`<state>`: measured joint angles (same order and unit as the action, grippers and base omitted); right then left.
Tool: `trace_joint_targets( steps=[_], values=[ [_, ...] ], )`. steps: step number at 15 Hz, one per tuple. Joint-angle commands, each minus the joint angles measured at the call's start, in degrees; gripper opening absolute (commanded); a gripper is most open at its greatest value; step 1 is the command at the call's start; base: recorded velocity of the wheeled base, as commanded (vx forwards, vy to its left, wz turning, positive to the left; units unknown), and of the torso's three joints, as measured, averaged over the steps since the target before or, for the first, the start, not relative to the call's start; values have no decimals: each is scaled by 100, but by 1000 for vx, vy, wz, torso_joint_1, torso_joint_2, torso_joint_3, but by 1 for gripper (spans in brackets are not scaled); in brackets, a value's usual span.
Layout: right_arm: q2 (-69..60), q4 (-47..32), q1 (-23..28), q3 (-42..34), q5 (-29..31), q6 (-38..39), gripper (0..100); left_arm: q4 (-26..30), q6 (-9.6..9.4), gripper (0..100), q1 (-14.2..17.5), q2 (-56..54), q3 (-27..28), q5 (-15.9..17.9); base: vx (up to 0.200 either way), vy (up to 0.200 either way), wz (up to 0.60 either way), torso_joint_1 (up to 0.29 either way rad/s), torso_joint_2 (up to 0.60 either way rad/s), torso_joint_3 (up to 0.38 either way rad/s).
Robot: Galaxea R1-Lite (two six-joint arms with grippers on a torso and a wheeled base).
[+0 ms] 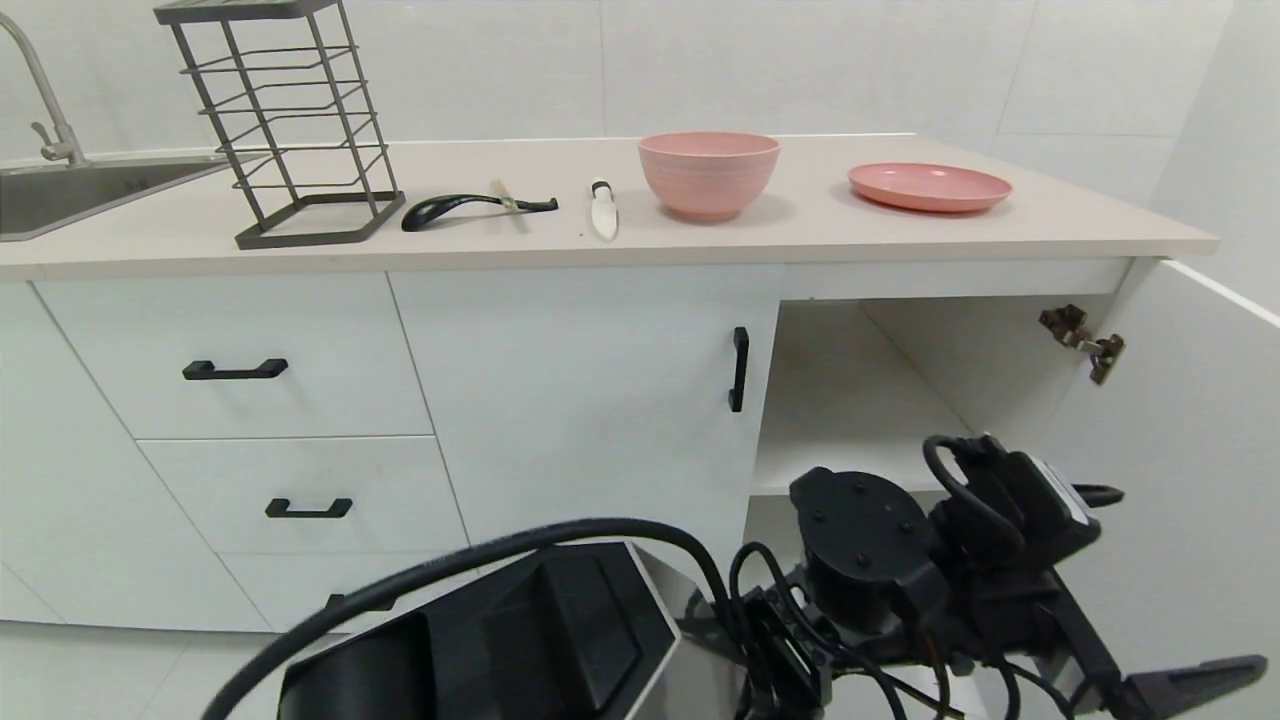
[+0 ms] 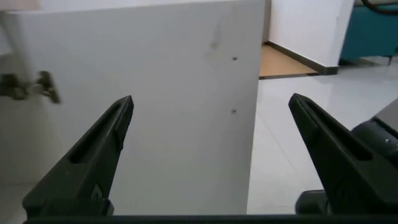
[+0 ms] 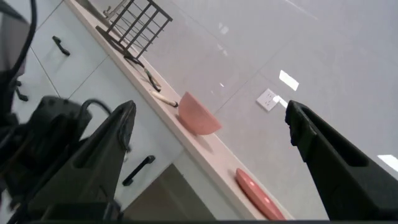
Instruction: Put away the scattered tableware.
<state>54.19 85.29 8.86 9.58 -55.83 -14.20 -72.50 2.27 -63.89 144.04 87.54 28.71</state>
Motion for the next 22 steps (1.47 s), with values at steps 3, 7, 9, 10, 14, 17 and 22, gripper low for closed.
trace_joint_targets(
  steps=[3,7,9,10,14,17,22],
  values=[
    [-154,-30,-43,-396,-68,-12,100,-722,-16,100,1335,-2223,-2408,-14,0,0,0,0,0,0],
    [-154,-38,-157,-756,-191,-39,100,-1574,-121,100,1898,-4367,-5731,-111,0,0,0,0,0,0],
    [-154,-117,-174,-862,-191,-39,100,-1750,-209,100,2162,-5448,-6671,-445,0,0,0,0,0,0],
    [-180,-153,-227,-923,-191,-39,100,-1680,-209,100,2557,-6046,-6961,-471,0,0,0,0,0,0],
    [-1200,-1128,-227,-949,-191,-30,100,-1073,-218,100,4394,-8393,-7849,-436,0,0,0,0,0,0],
    [-2624,-2789,-253,-853,-156,-21,100,860,-200,100,4983,-10238,-7866,-480,0,0,0,0,0,0],
    [-4883,-5742,-262,-536,-103,-39,100,3866,-236,100,6240,-13007,-7796,-428,0,0,0,0,0,0]
  ],
)
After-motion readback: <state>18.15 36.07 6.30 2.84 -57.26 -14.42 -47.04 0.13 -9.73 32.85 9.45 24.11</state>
